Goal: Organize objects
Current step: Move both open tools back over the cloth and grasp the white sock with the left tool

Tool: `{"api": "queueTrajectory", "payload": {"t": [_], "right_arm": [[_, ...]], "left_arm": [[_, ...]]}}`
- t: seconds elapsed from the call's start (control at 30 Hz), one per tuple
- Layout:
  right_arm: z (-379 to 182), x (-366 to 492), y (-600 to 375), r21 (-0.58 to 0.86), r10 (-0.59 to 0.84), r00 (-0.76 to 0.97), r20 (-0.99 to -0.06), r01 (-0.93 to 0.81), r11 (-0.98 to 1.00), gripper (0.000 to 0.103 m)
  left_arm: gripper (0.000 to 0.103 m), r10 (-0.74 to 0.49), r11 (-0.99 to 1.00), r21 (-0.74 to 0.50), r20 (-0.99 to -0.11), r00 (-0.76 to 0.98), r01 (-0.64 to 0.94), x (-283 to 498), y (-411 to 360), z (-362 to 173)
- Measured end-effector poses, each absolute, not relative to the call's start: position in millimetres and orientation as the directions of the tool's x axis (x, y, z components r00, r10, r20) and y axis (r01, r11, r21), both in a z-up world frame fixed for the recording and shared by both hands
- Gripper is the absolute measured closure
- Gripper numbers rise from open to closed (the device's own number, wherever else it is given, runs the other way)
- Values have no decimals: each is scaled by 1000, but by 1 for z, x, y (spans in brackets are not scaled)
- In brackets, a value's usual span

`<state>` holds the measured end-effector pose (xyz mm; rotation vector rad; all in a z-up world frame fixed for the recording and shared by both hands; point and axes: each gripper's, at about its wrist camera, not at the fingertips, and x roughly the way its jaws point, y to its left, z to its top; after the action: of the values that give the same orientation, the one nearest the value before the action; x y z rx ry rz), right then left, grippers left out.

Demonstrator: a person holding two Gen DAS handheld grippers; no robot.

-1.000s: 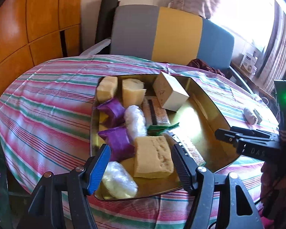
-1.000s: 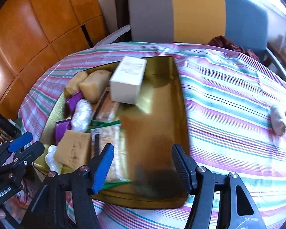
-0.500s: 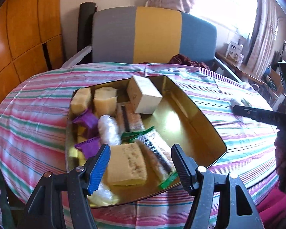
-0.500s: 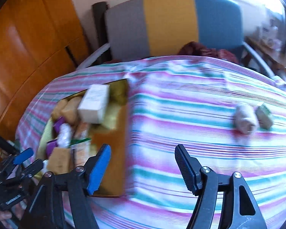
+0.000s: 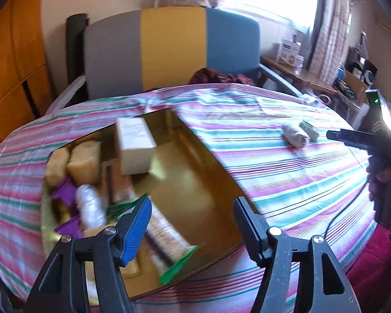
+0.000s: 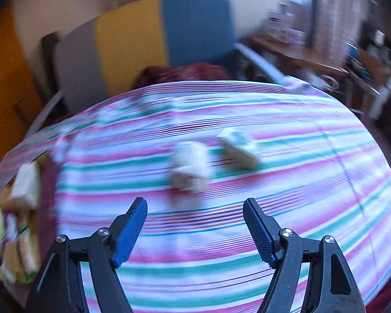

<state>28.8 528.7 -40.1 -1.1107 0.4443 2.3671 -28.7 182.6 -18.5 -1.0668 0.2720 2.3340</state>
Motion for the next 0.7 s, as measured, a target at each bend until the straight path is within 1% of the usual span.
{"api": "queueTrajectory", "payload": {"t": [0.13,0.27,0.47,0.6,0.63,0.7], "right_arm": [[-58,58,579,150,346,-506,-790,-707,-691,26],[-70,82,610,236,338,-473,-814,-800,-551,26],[-64,89,615,307,321,-516,-794,-797,-521,26],[-65,84,612,326,291,-526,-799,-786,-525,26],[-65,84,612,333,286,-530,-799,-784,-523,26],[-66,87,613,346,281,-535,-797,-785,-513,24]], "left_arm": [[40,441,-787,-64,-754,-487,-614,-30,218,-15],[40,486,-745,-110,-764,-423,-658,-34,260,-16],[40,504,-686,-141,-800,-327,-714,-44,340,-30],[40,513,-662,-205,-825,-237,-721,-60,393,-45],[39,515,-660,-219,-828,-221,-719,-64,403,-48],[35,517,-652,-231,-832,-201,-722,-71,423,-54]]}}
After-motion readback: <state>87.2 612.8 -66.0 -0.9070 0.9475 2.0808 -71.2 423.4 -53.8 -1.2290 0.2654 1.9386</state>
